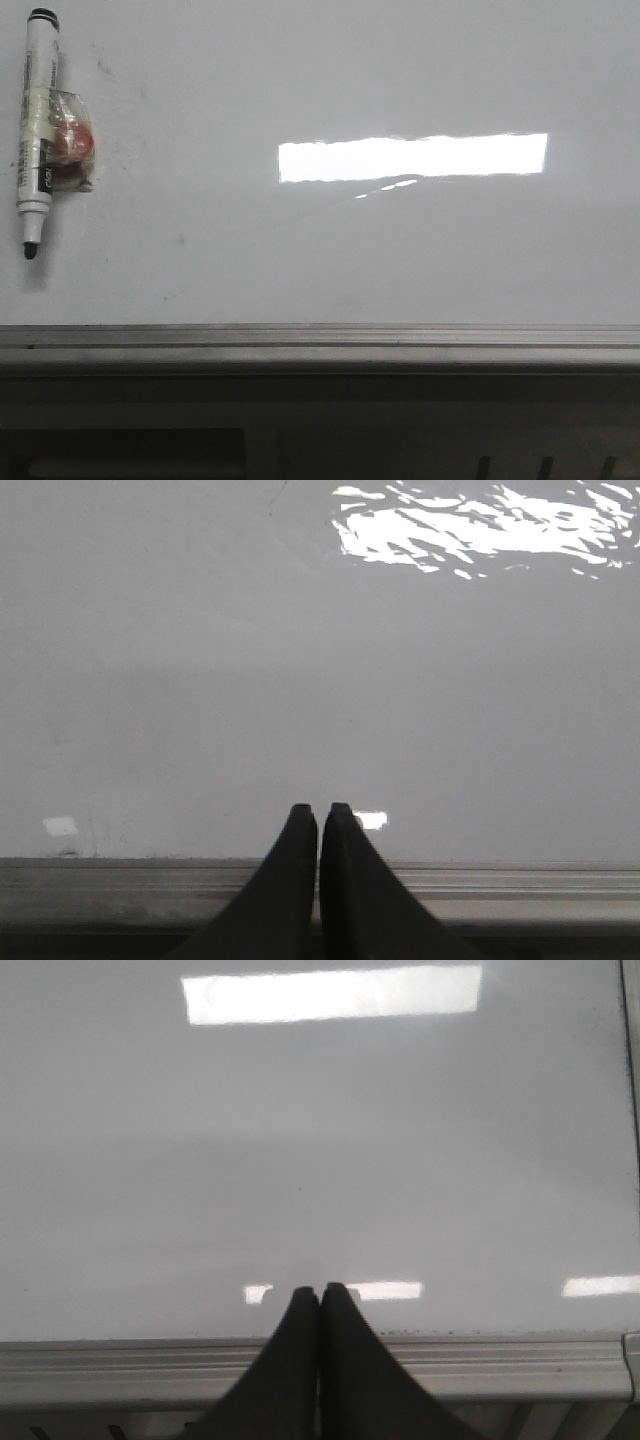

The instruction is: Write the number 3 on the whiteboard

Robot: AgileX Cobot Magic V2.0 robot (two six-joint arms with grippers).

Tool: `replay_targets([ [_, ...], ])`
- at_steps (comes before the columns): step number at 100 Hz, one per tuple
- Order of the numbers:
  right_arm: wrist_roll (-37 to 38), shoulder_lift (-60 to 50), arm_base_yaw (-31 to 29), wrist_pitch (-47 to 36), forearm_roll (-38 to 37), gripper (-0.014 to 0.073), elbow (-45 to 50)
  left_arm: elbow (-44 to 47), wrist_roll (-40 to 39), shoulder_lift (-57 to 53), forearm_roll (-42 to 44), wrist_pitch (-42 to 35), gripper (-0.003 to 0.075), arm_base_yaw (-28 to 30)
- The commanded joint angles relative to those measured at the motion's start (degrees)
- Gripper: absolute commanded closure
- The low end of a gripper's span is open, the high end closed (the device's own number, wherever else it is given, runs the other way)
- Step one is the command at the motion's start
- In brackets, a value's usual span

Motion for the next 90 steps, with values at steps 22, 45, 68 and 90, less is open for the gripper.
replay_targets([
  [22,0.1,-0.9,-0.3,-0.9,-0.7,0.0658,1.4,1.9,-0.5,-1.4,-0.5,-2.6,0.0741,0.2],
  [45,0.1,-0.9,-0.3,-0.9,-0.7,0.0658,1.4,1.9,-0.5,-1.4,-0.5,-2.6,0.0741,0.2],
  [68,0.1,-0.9,-0.3,-0.9,-0.7,0.0658,1.4,1.9,-0.5,-1.4,1.5,-4.1,0.0741,0.2],
  [90,0.1,-0.9,-0.3,-2.1,-0.7,0.0658,1.4,1.9,-0.5,-1.4,3.0,-5.2,0.0741,0.2],
])
